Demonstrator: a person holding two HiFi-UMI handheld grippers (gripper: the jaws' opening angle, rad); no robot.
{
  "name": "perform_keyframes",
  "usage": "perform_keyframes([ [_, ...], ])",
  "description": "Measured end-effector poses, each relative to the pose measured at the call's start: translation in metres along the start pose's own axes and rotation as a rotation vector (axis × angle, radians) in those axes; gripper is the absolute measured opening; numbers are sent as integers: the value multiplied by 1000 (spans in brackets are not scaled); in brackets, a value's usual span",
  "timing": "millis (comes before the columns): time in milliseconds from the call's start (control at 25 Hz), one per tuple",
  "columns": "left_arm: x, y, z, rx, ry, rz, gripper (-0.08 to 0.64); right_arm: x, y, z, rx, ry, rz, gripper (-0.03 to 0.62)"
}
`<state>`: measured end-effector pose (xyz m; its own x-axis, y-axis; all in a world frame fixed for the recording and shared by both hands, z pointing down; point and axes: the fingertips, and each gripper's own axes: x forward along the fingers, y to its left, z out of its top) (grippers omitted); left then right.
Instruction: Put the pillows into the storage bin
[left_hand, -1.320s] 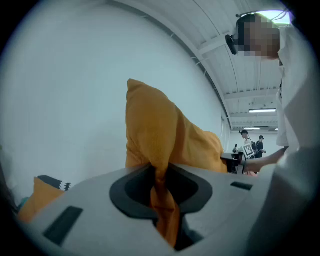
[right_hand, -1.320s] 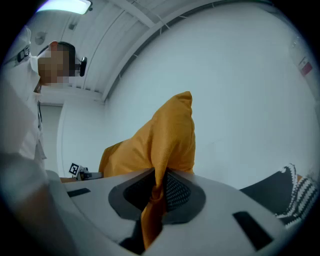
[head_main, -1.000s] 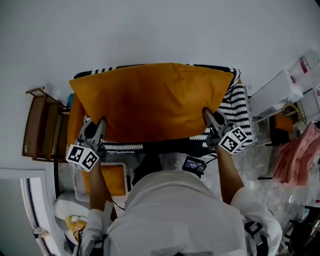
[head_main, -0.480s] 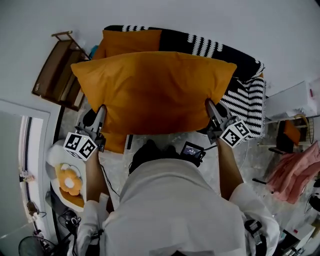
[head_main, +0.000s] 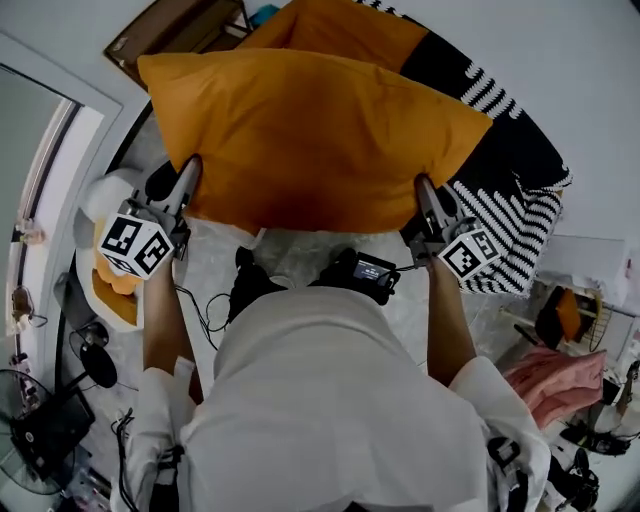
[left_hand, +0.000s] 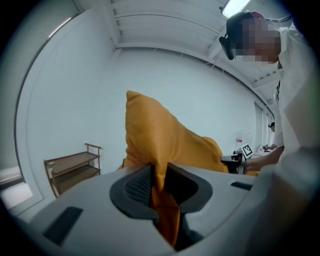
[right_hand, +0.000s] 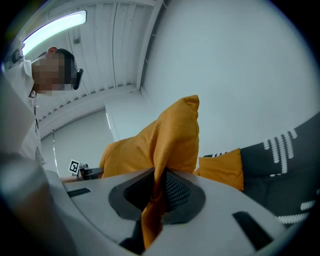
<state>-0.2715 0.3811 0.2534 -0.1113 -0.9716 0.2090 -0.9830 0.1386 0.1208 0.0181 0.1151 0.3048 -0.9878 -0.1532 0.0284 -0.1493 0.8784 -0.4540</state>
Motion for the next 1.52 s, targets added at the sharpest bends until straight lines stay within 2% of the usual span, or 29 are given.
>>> perform_keyframes([
  [240, -73, 108, -28, -45, 19, -1, 78, 91, 80, -52, -15, 46, 17, 57],
  [440, -118, 187, -50, -61, 78, -53, 78, 141, 136, -103, 45, 54, -34, 57],
  [560, -133, 232, -71, -104, 115, -52, 78, 169, 161, -135, 91, 92, -49, 57],
  [760, -116, 299, -138, -147, 261, 5, 78, 215, 154, -201, 234, 175, -84, 55],
  [1000, -102, 349, -239, -207, 452, 13, 77, 237, 131, -320, 404, 291, -198, 52],
  [1160, -89, 375, -301, -239, 544, 18, 77, 240, 122, -390, 512, 328, -275, 51],
  [1320, -80, 393, -357, -229, 623, 14, 78, 238, 114, -459, 598, 385, -320, 50],
  [1520, -68, 415, -412, -231, 703, 10, 77, 244, 101, -517, 690, 389, -368, 48],
])
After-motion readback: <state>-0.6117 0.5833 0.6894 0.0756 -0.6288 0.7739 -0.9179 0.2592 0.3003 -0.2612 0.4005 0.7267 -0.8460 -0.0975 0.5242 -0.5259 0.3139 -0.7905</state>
